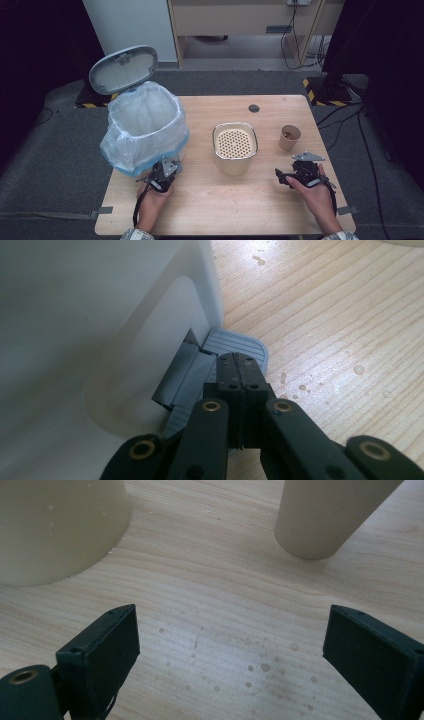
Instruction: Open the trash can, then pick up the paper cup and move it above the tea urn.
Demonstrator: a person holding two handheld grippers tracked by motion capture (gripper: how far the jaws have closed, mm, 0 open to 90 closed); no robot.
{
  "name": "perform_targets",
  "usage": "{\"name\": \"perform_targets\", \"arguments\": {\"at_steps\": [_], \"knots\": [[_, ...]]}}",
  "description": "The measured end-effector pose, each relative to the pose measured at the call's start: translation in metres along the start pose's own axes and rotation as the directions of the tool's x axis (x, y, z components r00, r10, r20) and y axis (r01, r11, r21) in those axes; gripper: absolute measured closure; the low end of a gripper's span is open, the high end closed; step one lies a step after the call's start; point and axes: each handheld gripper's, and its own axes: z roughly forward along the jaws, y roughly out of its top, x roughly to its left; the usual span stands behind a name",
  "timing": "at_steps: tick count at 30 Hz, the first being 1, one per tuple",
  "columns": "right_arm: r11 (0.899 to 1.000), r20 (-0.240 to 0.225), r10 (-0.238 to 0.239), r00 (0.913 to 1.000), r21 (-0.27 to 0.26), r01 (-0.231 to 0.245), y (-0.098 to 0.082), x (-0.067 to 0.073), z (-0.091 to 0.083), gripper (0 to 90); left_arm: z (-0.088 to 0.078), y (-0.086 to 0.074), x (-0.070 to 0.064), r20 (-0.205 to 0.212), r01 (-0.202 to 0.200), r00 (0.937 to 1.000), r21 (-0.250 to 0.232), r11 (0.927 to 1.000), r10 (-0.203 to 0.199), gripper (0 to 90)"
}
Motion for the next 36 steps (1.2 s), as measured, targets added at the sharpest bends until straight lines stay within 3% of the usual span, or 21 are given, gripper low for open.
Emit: {"name": "perform_targets", "arguments": {"at_steps": [6, 10, 24, 36], "knots": [[1.000, 0.022, -0.023, 0.9995, 0.007, 0.023, 0.013, -0.005, 0.001, 7.3, 0.000, 0.000, 0.000, 0.000, 0.000, 1.0000, -0.001, 1.0000, 0.000, 89.7], [1.000, 0.047, -0.009, 0.9989, 0.008, 0.008, 0.020, -0.012, 0.000, 8.2, 0.000, 0.000, -0.001, -0.003, -0.004, 1.0000, 0.003, 1.0000, 0.004, 89.7], [0.998, 0.055, 0.055, 0.9969, -0.026, -0.054, 0.031, -0.025, 0.002, 6.5, 0.000, 0.000, -0.001, -0.007, -0.009, 0.9999, 0.001, 1.0000, 0.009, 89.7], [0.995, 0.069, 0.088, 0.9937, -0.045, -0.085, 0.038, -0.041, 0.015, 5.9, 0.000, 0.000, -0.001, -0.004, -0.003, 1.0000, -0.001, 1.0000, 0.003, 89.7]]}}
